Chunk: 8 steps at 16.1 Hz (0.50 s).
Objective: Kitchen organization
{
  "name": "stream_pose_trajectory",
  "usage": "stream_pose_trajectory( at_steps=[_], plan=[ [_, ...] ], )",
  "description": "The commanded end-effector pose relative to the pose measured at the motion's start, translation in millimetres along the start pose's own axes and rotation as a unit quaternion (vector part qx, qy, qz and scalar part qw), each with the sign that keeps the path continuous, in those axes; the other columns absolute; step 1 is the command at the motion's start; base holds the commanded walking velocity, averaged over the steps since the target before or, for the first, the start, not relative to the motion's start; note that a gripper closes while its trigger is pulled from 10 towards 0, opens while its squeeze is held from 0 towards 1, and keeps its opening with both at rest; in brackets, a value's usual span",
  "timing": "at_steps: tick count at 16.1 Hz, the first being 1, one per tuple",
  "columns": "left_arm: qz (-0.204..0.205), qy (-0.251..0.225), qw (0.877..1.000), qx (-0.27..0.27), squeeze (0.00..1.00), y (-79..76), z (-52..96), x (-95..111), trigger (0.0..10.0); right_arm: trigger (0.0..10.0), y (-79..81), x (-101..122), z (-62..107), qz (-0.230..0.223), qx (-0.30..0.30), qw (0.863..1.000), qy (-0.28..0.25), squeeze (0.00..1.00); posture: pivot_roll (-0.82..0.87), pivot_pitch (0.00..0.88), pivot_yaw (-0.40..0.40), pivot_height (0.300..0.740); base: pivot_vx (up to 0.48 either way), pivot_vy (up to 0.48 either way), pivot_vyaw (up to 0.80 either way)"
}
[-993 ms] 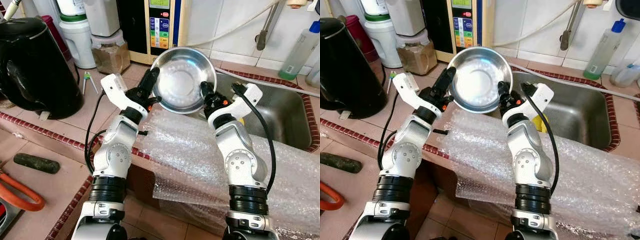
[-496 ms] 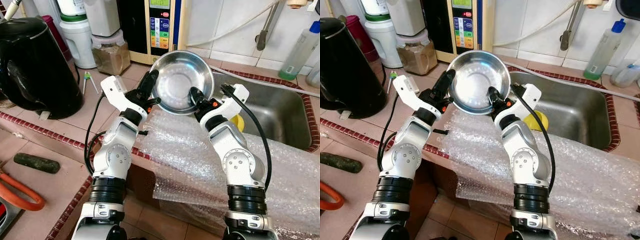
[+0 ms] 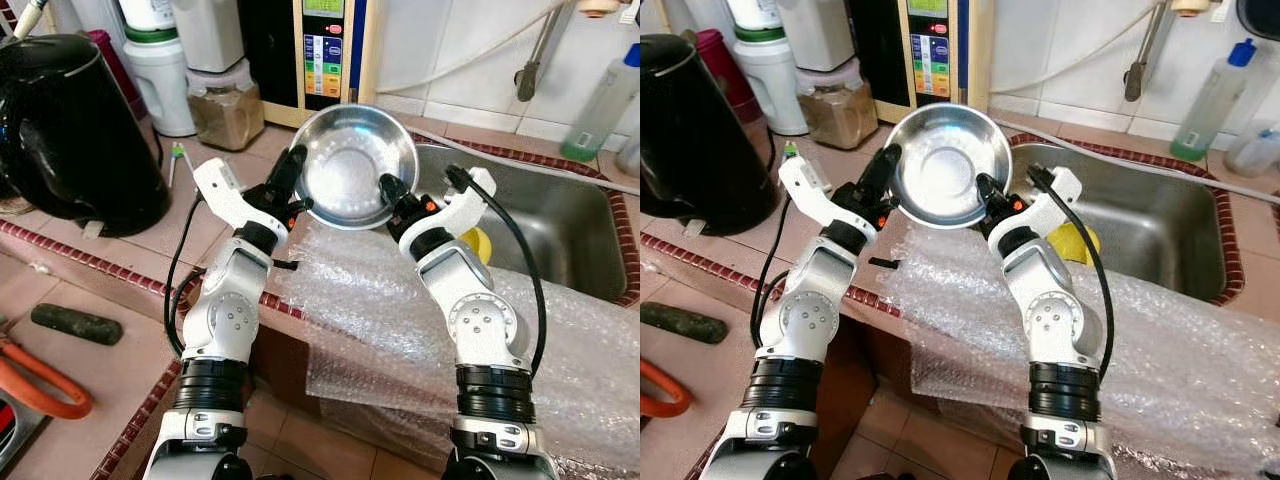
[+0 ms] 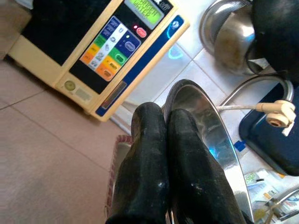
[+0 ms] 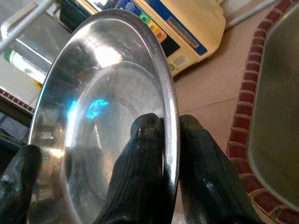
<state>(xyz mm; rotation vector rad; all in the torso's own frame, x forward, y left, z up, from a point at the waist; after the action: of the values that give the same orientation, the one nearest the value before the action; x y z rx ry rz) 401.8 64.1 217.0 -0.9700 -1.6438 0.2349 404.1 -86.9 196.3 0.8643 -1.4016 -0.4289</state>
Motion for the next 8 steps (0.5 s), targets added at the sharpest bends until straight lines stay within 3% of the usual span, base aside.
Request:
stream_pose_trajectory(
  at_steps=[1,2,3,4,5,7,8],
  plan=[
    [0.0,0.0,0.999,-0.032,0.0,-20.0,-3.2,-3.2,0.0,0.0,-6.3,-7.6,-3.7,-0.008,-0.035,0.999,0.013,0.0,0.0,0.052,0.05,0.74,0.0,0.0,0.0],
    [-0.014,0.002,0.999,-0.033,0.0,-20.1,-3.2,-1.8,0.0,0.0,-18.7,-6.4,-0.1,-0.009,-0.059,0.998,0.013,0.0,0.0,0.053,0.049,0.74,0.0,0.0,0.0],
    [-0.019,0.004,0.999,-0.03,0.0,-18.1,-3.0,-2.2,2.4,0.0,-24.8,-6.2,1.7,-0.009,-0.071,0.997,0.013,0.0,0.0,0.053,0.048,0.74,0.0,0.0,0.0],
    [-0.018,0.014,0.999,-0.025,0.0,-14.4,-1.9,-6.1,9.6,0.0,-36.0,-5.6,4.5,-0.01,-0.094,0.995,0.012,0.0,0.0,0.054,0.05,0.74,0.0,0.0,0.0],
    [-0.008,0.019,0.999,-0.03,0.0,-16.0,-1.6,-7.7,10.0,0.0,-40.9,-4.3,5.5,-0.008,-0.106,0.994,0.008,0.0,0.0,0.054,0.05,0.74,0.0,0.0,0.0],
    [-0.035,0.032,0.998,-0.045,0.0,-21.3,-1.0,-11.0,10.0,0.0,-50.8,4.6,7.2,-0.004,-0.133,0.991,-0.015,0.0,0.0,0.056,0.053,0.74,0.0,0.0,0.0],
    [-0.054,0.044,0.996,-0.055,1.0,-24.1,0.0,-16.0,10.0,0.0,-55.2,8.1,8.5,-0.006,-0.146,0.989,-0.025,0.0,0.0,0.057,0.057,0.74,0.0,0.0,0.0]
  ],
)
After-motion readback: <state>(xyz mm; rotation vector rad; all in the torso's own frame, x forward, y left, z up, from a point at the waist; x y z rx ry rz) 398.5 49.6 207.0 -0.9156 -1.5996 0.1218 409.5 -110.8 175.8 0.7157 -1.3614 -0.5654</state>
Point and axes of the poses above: a point about 5 cm out from each wrist's last joint towards the gripper, its own z axis pointing back from the gripper into the wrist, its own x axis along the axis of the wrist's last joint, y = z × x, the point moved 6 cm from there along -z, pointing out of the wrist towards the gripper, and after that the axes turned 1 degree about -z, right-handed, at the moved point
